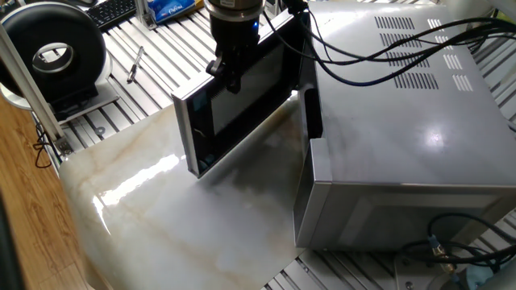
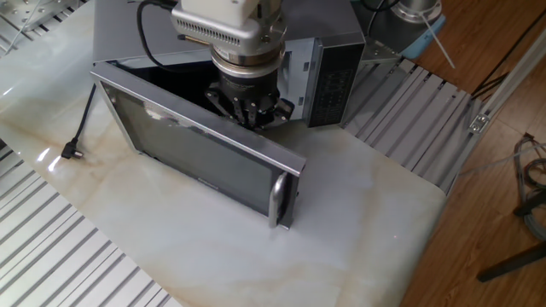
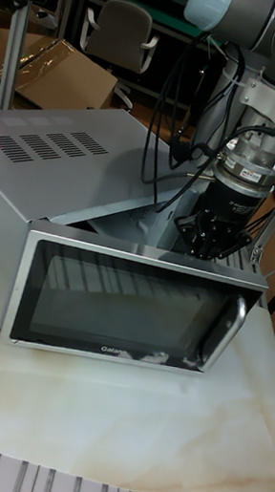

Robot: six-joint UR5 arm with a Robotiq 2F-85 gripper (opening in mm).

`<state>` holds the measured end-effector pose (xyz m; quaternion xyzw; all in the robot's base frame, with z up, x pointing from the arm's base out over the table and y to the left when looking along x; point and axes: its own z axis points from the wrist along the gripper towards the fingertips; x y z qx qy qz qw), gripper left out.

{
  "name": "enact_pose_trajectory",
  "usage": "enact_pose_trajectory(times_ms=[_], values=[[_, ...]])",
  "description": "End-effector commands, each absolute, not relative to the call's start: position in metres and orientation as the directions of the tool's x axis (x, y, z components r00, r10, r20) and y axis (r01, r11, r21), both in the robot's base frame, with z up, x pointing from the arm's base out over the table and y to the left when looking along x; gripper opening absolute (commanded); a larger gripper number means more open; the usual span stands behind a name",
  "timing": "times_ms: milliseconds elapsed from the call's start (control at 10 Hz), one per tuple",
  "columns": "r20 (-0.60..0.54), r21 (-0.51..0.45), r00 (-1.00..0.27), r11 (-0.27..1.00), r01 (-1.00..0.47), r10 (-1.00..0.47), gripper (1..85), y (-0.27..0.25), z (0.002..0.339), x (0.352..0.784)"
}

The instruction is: Open the microwave door

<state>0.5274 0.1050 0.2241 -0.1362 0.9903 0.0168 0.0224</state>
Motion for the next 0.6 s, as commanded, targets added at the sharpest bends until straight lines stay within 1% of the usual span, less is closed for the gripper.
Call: enact_pose_trajectory(times_ms=[0,500], values=[[-0.061,0.06,-0.97,0.969,-0.239,-0.236,1.0,0.113,0.226,0.528],[-0.022,-0.009,-0.974,0.974,-0.224,-0.225,1.0,0.093,0.226,0.522]])
